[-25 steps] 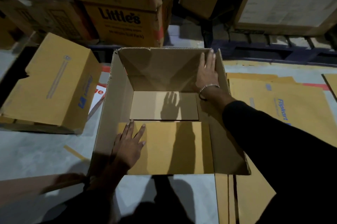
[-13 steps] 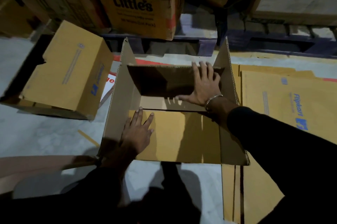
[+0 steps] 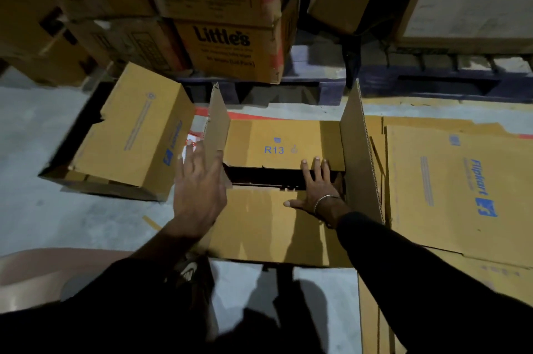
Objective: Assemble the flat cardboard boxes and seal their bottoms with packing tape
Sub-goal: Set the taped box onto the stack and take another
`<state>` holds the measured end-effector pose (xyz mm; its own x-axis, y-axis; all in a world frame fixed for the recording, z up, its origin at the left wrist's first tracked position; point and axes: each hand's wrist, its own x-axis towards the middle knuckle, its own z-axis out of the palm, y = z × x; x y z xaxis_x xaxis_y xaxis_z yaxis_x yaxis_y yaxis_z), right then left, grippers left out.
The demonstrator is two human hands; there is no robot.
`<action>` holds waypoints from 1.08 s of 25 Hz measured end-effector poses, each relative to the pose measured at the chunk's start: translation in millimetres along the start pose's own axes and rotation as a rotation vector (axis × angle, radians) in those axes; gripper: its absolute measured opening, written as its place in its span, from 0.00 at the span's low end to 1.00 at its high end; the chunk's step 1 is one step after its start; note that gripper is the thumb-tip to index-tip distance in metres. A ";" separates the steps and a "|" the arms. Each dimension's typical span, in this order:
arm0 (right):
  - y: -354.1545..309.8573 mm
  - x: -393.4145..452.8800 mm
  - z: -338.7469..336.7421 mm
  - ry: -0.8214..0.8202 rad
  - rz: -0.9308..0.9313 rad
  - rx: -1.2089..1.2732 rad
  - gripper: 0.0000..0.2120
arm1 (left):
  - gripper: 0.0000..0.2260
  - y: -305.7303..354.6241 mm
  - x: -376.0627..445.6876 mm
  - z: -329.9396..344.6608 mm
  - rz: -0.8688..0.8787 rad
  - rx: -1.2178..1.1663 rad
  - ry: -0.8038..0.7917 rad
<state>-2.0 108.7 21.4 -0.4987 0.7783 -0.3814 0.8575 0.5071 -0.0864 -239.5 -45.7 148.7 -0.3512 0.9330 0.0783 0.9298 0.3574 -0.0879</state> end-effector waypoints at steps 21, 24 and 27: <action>-15.7 -94.7 -107.7 0.255 0.400 0.804 0.23 | 0.37 61.7 -93.0 82.3 0.114 -0.321 -0.614; -43.5 -92.4 -83.0 0.119 0.222 0.604 0.17 | 0.32 56.0 -89.8 81.6 0.097 -0.340 -0.583; -40.1 -81.9 -42.1 -0.102 0.170 0.353 0.19 | 0.30 41.1 -86.4 87.5 0.034 -0.346 -0.542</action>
<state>-0.8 40.1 94.8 -0.3465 0.7906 -0.5049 0.9261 0.2026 -0.3182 -180.6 -107.9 51.4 -0.2424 0.8649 -0.4396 0.8915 0.3773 0.2507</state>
